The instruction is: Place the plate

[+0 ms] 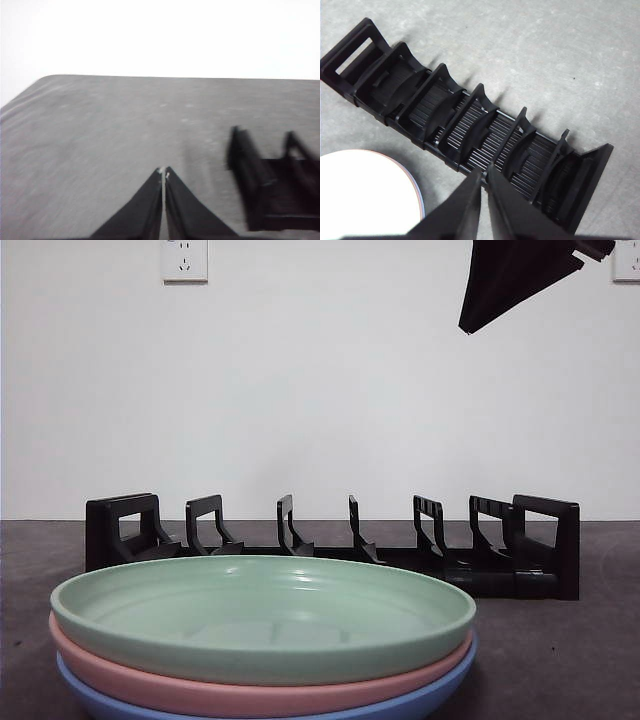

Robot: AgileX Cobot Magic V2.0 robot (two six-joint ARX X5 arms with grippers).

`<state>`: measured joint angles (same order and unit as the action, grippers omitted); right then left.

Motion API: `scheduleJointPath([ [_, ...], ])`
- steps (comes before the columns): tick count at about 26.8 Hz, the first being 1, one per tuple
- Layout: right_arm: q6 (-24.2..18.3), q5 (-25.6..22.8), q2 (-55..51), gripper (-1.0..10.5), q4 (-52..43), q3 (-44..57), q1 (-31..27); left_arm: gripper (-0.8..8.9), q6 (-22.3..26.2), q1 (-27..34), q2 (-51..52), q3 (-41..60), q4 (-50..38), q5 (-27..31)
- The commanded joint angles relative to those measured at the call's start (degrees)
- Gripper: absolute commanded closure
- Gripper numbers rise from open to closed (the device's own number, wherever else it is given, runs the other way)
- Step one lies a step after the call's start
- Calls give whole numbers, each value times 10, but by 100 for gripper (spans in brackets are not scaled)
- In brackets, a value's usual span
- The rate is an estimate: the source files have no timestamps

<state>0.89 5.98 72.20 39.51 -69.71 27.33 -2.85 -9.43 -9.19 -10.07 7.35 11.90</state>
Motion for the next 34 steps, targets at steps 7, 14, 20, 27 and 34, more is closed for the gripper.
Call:
scheduleJointPath([
  [7,2,0,3,925,-5,-8,3,806,-17,67,92,81,-11,-93],
  [14,2,0,3,925,-5,-8,3,806,-17,69,90,94,3,-102],
  [20,2,0,3,925,-5,-8,3,806,-17,69,90,94,4,-102],
  [27,-42,-22,-3,925,-10,-8,-1,806,-17,69,90,94,4,-102],
  [34,-65,-87,-163,925,-219,174,-58,806,-17,69,90,94,4,-102],
])
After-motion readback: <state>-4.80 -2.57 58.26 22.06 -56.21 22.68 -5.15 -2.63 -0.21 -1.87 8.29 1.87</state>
